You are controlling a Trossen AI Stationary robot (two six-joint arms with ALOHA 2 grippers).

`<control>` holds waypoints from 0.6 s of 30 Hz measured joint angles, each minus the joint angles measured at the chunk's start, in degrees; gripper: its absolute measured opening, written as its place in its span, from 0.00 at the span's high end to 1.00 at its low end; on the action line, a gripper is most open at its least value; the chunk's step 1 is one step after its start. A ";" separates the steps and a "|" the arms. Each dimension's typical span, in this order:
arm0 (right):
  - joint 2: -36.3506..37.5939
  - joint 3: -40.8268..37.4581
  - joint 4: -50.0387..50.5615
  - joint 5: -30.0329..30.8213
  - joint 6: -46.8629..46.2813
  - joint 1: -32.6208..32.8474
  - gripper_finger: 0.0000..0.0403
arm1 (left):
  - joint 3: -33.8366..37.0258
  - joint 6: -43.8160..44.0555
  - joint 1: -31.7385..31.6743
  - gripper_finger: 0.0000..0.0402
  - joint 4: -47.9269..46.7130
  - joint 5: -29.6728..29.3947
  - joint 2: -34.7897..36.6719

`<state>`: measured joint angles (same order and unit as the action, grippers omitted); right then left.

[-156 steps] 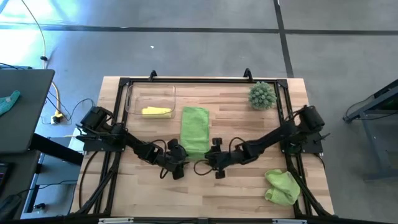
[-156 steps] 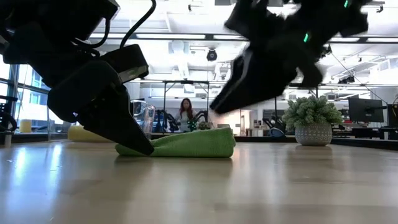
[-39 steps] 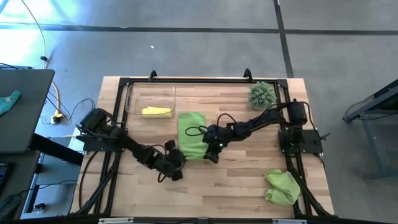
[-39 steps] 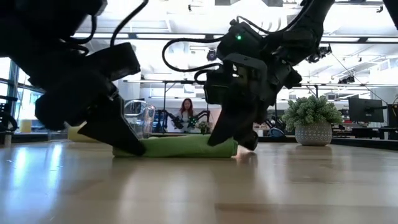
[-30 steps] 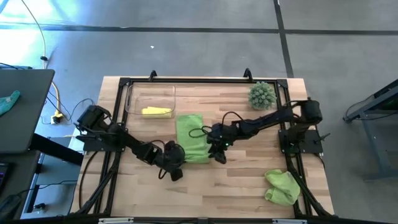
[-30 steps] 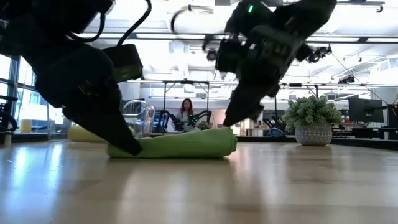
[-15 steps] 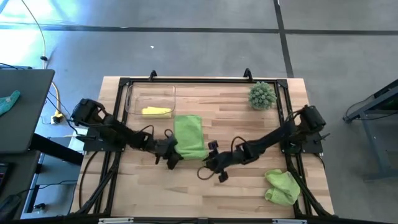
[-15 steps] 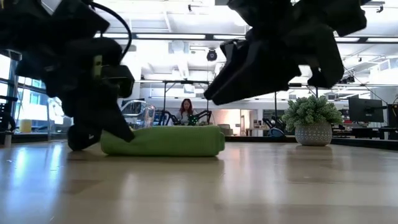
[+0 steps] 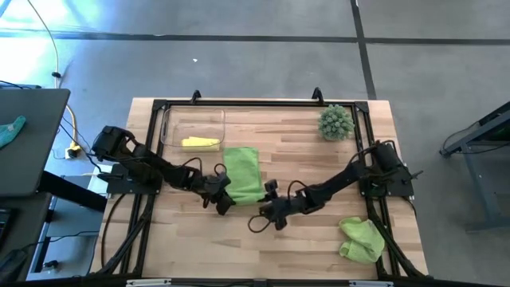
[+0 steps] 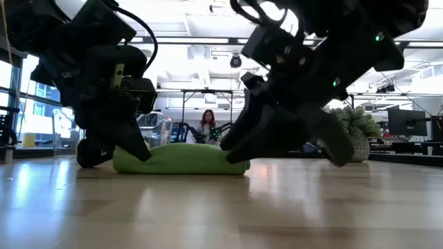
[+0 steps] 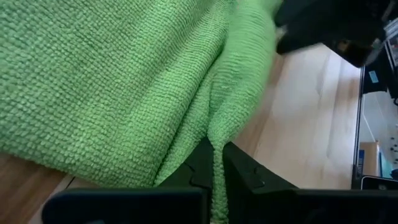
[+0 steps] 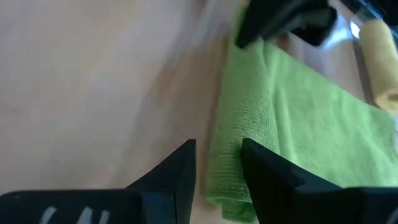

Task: Roll microfiber towels into tight, uniform cylinder then place into a basket
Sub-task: Roll the green microfiber cloth

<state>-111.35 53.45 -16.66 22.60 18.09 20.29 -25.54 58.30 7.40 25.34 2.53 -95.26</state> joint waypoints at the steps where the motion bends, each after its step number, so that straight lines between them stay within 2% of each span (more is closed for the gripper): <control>1: -0.10 0.00 0.15 0.93 -0.06 -0.30 0.70 | 0.00 0.02 0.02 0.98 0.08 -0.02 0.00; 6: -0.11 0.02 -0.95 1.64 -0.30 -1.46 0.67 | 0.00 -0.51 0.08 0.96 0.11 -0.92 -0.03; 15: -0.09 0.07 2.67 -9.61 -14.51 -4.78 0.58 | 0.15 -2.10 0.17 0.93 0.87 -3.02 -0.17; 18: 0.03 0.18 3.94 -11.28 -18.64 -5.79 0.57 | 0.19 -3.45 0.22 0.89 0.84 -3.38 0.00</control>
<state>-111.32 53.63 -12.73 11.31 -0.55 14.50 -25.35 54.85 7.62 26.19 -0.86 -95.27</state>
